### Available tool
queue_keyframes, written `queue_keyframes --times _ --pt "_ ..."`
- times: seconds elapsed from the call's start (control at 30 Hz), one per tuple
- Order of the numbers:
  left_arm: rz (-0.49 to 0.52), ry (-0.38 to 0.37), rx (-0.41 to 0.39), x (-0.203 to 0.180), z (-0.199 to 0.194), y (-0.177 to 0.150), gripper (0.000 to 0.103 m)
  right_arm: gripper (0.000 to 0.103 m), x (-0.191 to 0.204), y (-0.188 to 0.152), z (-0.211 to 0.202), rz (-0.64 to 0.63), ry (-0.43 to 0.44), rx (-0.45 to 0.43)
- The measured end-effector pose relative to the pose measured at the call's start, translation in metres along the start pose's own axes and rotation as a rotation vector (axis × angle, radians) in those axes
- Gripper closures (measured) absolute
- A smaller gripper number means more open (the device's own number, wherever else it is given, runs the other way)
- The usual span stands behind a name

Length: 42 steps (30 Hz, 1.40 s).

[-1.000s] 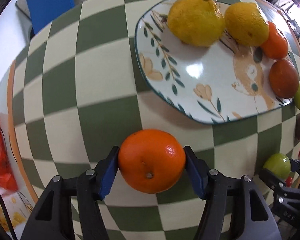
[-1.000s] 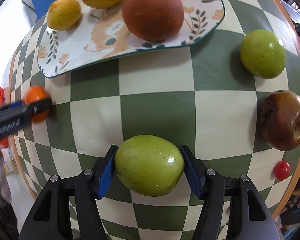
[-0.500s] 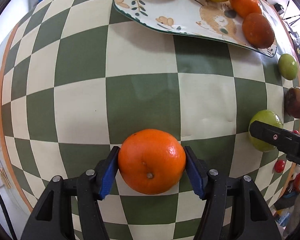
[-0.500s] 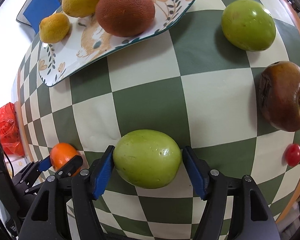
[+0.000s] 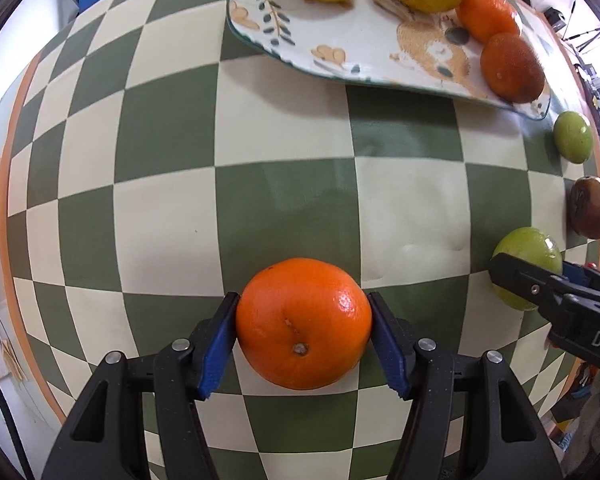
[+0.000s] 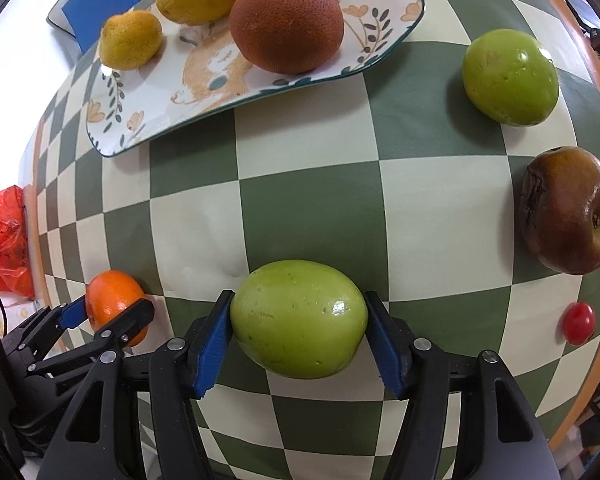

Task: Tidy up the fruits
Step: 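Set the orange and green apple on the plate and open both tools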

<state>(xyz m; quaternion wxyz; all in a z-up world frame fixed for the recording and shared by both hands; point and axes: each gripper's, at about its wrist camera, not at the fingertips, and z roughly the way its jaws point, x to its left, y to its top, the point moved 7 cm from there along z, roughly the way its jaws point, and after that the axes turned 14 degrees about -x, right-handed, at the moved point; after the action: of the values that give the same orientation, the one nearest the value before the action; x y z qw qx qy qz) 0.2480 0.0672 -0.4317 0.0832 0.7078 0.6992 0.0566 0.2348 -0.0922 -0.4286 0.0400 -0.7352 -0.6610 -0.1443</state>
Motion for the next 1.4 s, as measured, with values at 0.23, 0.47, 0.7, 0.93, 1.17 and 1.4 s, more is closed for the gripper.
queue_keyframes --times 0.23,0.47,0.7,0.93,1.17,1.4 --pt "-0.128 -0.110 -0.090 0.019 -0.056 0.048 0.043 0.037 0.024 0.035 -0.032 0.029 0.115 -0.105" --pt "-0.255 -0.225 -0.091 0.039 -0.061 0.131 0.042 0.038 0.065 0.101 -0.032 -0.005 0.138 -0.201" --pt "-0.284 -0.228 0.035 0.041 -0.016 0.161 0.042 0.037 0.088 0.132 -0.002 -0.073 0.104 -0.185" --pt "-0.257 -0.221 0.070 0.036 -0.005 0.166 0.042 0.035 0.088 0.133 0.016 -0.095 0.061 -0.152" --pt "-0.220 -0.182 0.039 0.038 -0.008 0.166 0.024 0.018 0.085 0.129 -0.007 -0.128 0.009 -0.177" --pt "-0.156 -0.100 -0.048 0.046 -0.036 0.158 0.011 0.007 0.062 0.123 -0.044 -0.127 -0.103 -0.230"
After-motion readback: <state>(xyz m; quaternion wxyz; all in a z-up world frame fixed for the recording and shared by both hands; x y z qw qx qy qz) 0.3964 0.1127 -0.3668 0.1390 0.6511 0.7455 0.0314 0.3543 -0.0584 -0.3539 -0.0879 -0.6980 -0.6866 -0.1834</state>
